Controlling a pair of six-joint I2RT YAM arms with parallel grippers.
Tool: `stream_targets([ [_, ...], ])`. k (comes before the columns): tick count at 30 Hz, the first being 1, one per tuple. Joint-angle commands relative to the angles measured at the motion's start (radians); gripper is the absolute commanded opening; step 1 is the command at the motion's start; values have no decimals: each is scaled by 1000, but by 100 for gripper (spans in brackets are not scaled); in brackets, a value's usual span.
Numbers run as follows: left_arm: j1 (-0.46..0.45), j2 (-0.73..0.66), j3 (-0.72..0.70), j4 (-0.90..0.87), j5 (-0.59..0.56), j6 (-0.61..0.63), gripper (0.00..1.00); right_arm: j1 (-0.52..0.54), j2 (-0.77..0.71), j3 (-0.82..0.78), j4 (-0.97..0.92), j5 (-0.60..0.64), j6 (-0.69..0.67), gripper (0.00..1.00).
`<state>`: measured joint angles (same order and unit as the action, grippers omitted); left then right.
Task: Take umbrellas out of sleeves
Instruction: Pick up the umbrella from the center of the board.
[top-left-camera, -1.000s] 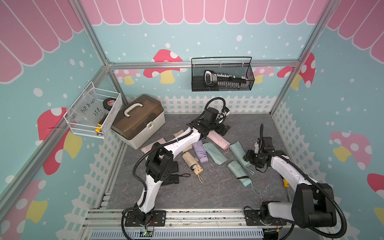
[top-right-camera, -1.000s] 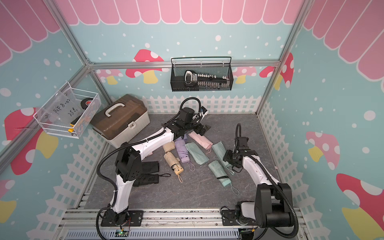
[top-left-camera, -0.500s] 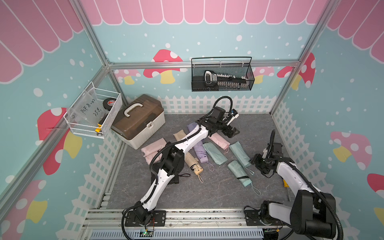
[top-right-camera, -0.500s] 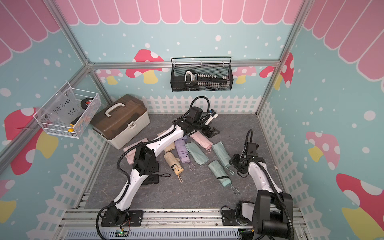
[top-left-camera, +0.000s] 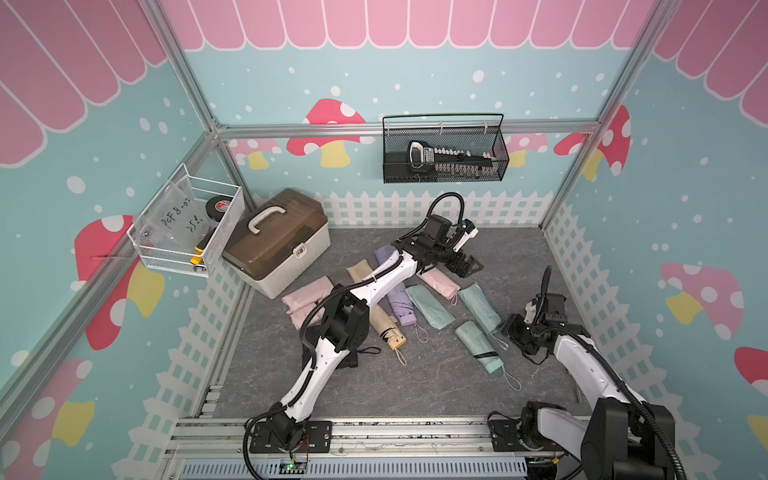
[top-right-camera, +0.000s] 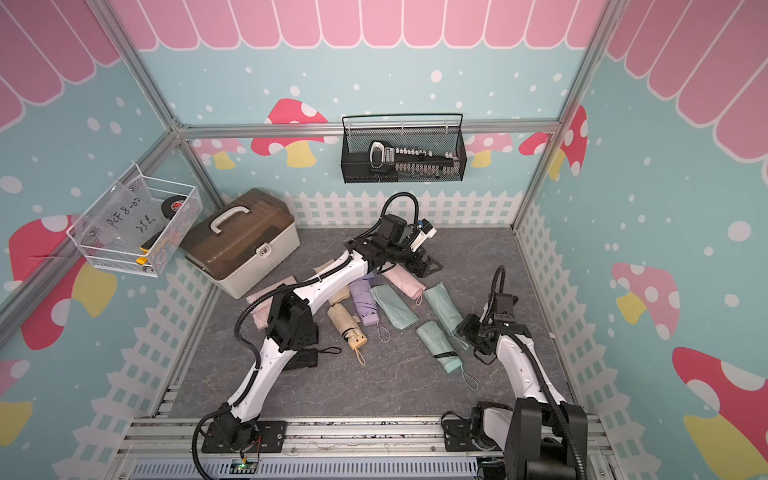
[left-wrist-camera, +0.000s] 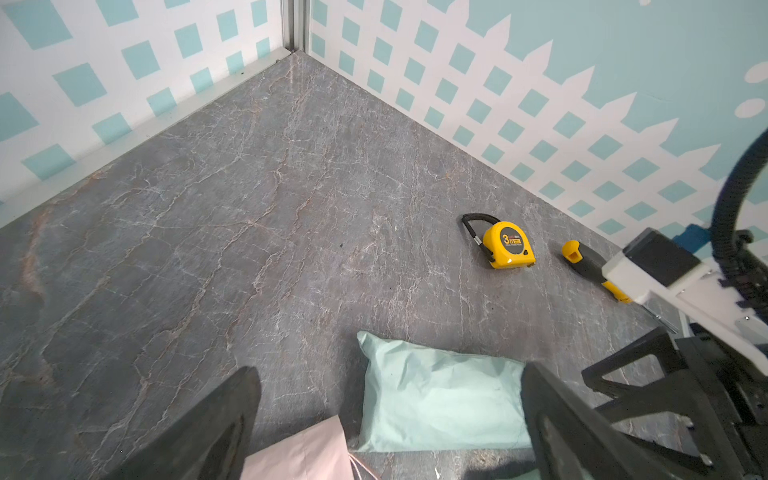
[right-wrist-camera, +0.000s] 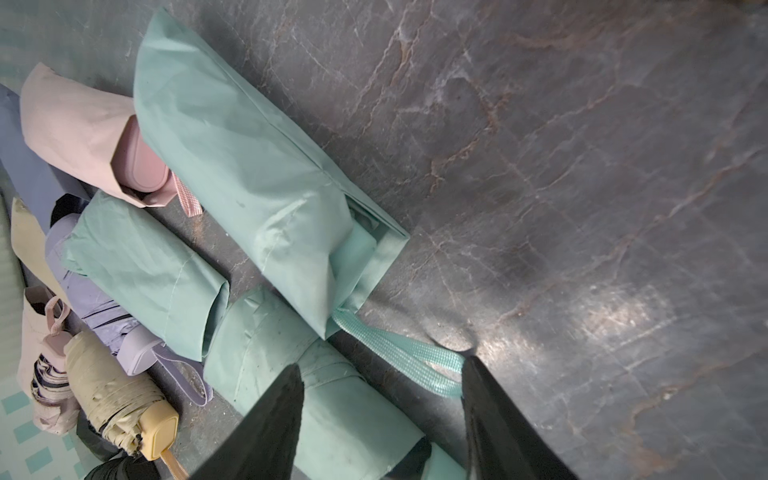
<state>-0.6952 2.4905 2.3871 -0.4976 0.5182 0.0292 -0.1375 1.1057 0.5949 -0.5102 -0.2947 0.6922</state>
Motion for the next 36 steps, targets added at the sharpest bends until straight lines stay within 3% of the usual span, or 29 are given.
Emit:
stream_targets([
  [1, 8, -19, -1, -12, 32, -25, 97, -4, -44, 9, -77, 19, -4, 60],
  [6, 34, 13, 33, -23, 100, -122, 96, -5, -93, 21, -154, 63, -17, 60],
  [13, 34, 72, 37, -18, 203, -255, 94, -4, -20, 38, -171, 59, -62, 59],
  [14, 34, 78, 34, -14, 210, -284, 99, -4, -14, 36, -163, 59, -62, 59],
  [17, 33, 85, 10, 4, 212, -374, 99, -4, 9, 34, -127, 57, -56, 59],
  [20, 28, 33, -114, 120, 156, -469, 99, -5, 50, 39, -85, 28, -57, 59],
  [24, 9, -97, -333, 252, -15, -565, 99, -4, 119, 64, -53, 30, -51, 58],
  [27, -44, -168, -345, 103, -268, -389, 99, 4, 147, 95, -23, 45, -70, 57],
  [29, -81, -217, -398, 118, -406, -286, 99, 57, 154, 150, -35, 160, -120, 58],
  [30, -91, -235, -432, 151, -466, -292, 99, 91, 161, 186, -59, 220, -143, 60],
  [34, -82, -281, -547, 284, -401, -329, 99, 137, 212, 263, -94, 274, -183, 62],
  [36, -56, -294, -609, 362, -260, -365, 99, 148, 251, 283, -92, 277, -210, 63],
])
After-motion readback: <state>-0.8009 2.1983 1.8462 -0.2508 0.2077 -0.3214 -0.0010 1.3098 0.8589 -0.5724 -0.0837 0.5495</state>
